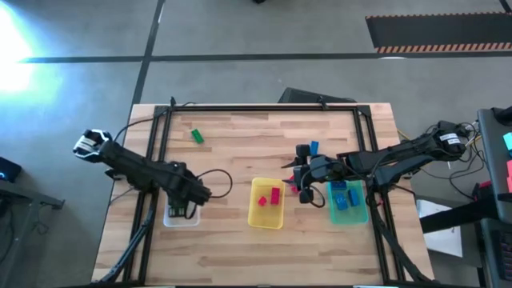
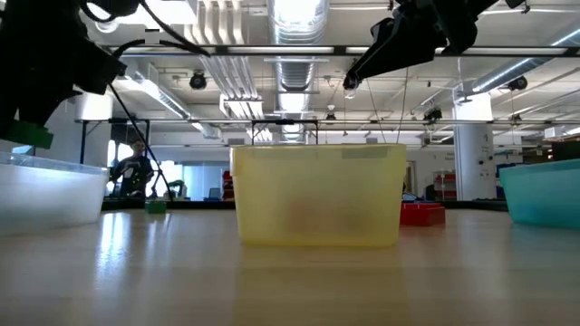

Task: Sort & place blocks by color
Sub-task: Put the green game piece into the transparent bin, then put the red game piece into the yellow bin

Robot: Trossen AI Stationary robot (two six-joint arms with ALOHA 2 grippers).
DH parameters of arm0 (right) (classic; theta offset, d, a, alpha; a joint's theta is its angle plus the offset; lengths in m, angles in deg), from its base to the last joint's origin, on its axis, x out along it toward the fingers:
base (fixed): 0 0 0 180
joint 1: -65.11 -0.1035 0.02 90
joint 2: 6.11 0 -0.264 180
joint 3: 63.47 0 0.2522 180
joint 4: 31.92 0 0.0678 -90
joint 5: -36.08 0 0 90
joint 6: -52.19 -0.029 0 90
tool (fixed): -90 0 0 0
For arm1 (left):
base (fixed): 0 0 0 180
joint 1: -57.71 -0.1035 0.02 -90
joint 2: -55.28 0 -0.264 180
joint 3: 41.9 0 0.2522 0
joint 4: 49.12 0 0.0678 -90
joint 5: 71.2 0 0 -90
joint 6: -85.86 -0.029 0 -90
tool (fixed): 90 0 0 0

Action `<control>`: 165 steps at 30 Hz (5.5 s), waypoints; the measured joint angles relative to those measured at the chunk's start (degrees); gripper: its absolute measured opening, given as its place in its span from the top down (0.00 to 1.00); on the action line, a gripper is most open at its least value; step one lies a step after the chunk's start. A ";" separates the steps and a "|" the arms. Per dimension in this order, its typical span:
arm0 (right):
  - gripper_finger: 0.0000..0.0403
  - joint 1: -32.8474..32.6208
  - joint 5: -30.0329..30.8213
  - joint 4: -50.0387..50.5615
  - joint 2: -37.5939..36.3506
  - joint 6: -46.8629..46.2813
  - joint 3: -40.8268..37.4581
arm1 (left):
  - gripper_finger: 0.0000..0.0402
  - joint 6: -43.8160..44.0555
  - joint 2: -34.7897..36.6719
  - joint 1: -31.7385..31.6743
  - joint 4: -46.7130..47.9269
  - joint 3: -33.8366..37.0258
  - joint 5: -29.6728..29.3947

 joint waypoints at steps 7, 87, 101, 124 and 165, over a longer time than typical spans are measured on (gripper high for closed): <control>0.52 0.00 -0.01 -0.01 0.00 0.32 -0.35 | 0.69 -0.42 0.43 -0.13 -1.77 5.11 -3.02; 0.52 2.88 -1.02 36.79 0.33 -43.88 7.14 | 0.51 -57.08 4.55 -9.86 -72.39 1.91 -28.22; 0.52 8.13 -5.04 36.04 8.93 -59.61 7.24 | 0.51 -66.43 6.46 -16.83 -88.97 6.81 -31.86; 0.30 8.13 -6.05 29.91 23.25 -58.27 9.51 | 0.51 -66.78 7.97 -17.42 -89.76 7.77 -41.99; 0.69 9.42 -6.02 28.23 23.81 -55.40 9.44 | 0.51 -64.81 8.06 -17.42 -89.19 7.88 -41.99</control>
